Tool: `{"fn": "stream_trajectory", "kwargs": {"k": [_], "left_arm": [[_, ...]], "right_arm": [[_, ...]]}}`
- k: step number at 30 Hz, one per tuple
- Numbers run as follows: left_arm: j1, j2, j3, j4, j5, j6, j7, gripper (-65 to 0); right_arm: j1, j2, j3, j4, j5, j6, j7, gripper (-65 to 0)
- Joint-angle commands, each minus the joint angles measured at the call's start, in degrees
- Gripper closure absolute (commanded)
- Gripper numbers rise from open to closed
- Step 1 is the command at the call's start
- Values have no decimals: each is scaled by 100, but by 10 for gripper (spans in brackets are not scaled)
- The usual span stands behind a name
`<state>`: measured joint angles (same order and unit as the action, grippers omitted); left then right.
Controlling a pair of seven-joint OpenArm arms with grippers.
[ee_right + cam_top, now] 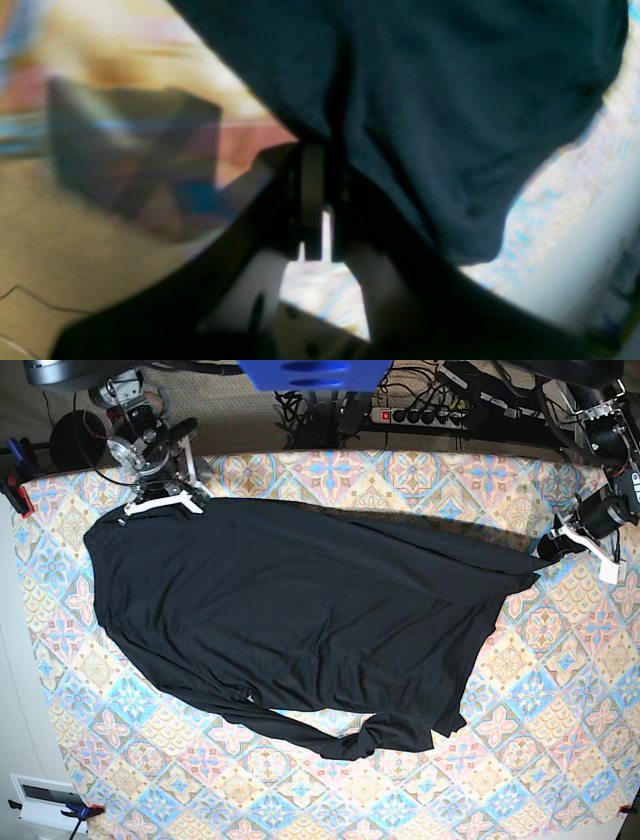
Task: Layout the t-shirt on the table in an organized manner, then fold the t-shirt properly
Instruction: 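Lift the shirt edge with both grippers and pull it apart, then lower the shirt with both grippers and reposition the right gripper at the collar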
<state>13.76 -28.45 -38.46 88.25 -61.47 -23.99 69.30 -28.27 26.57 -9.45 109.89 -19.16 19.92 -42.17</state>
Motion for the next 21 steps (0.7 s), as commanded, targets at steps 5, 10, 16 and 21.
{"fn": "stream_trajectory", "kwargs": {"k": [5,10,16,21], "left_arm": [[378,-536,-229,463,-459,-14,-103,0],[571,-703,-308,718,-538,-14,-103,0],[404,-500,-554,525,-521,-14,-130,0],[18,-272,-545,129,-477,3,-130,0]], "right_arm": [[-588,82,35,365,-75,-45,81,0],[-834,91,35,436,-75,-45,99,0],[-746,91,141,462,-75,-54,107,0],[-702,82,501,436,-75,-54,99,0]]}}
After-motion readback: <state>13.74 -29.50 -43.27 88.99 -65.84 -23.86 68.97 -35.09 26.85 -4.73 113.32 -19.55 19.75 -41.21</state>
